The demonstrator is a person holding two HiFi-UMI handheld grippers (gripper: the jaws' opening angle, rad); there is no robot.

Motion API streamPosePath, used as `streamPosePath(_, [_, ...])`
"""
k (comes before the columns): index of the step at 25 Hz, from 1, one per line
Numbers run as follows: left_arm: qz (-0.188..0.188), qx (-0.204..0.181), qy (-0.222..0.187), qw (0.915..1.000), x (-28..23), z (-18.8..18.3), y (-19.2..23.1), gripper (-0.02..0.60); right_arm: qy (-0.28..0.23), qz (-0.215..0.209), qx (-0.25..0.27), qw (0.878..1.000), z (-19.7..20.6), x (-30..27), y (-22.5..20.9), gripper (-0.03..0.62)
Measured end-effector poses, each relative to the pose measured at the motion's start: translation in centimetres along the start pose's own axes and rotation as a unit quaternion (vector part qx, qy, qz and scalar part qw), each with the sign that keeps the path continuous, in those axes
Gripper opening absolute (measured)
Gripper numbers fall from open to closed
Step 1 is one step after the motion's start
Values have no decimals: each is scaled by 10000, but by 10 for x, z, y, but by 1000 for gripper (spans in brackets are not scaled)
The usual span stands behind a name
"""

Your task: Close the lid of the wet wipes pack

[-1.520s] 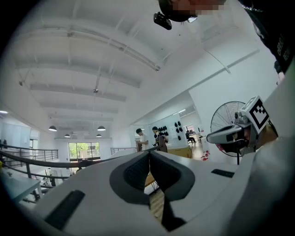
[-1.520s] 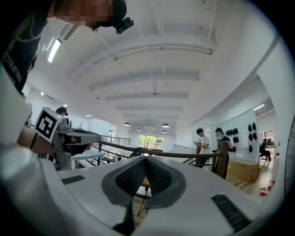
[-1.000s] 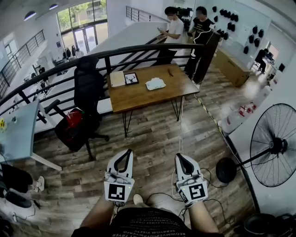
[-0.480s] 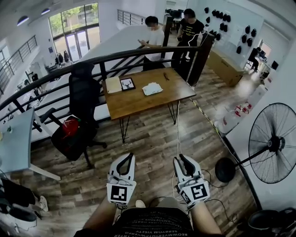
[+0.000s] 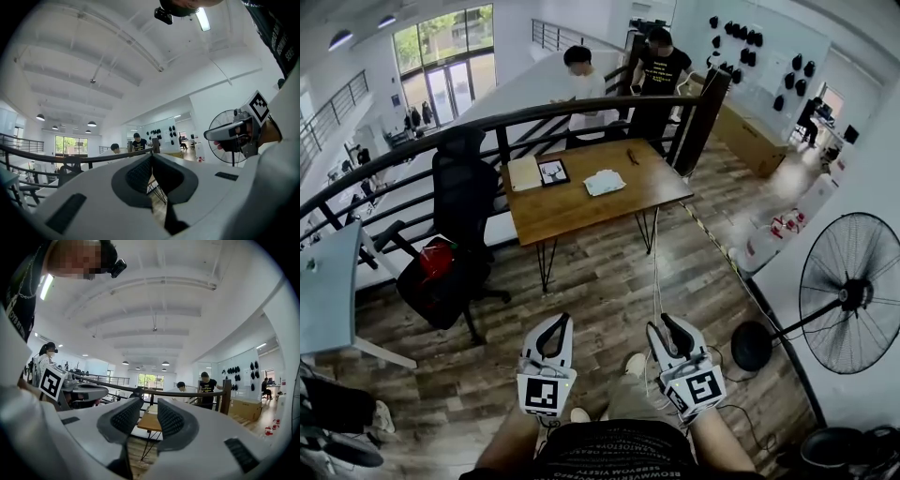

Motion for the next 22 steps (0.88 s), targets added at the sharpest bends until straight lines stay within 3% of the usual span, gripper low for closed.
streamPosePath(10, [-18, -156, 91, 9998, -64, -5, -9, 28, 39, -177, -168, 9997, 18, -40, -54, 126])
streamPosePath(15, [-202, 178, -64, 9996, -106, -18, -1, 28, 50, -333, -206, 9992, 17, -73, -90, 126])
streamPosePath(22, [-265, 124, -47, 9996, -167, -25, 8, 28, 71, -417, -120, 9990, 11, -117, -136, 126])
Point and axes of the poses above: the fingertips, and each gripper's own axes: x backward along the fingers, y to its left, z out of its underside, the point moved 2 cm from there along x, backward along the fingers, and after that the axes turned 11 degrees about y, right-handed, at the moved point
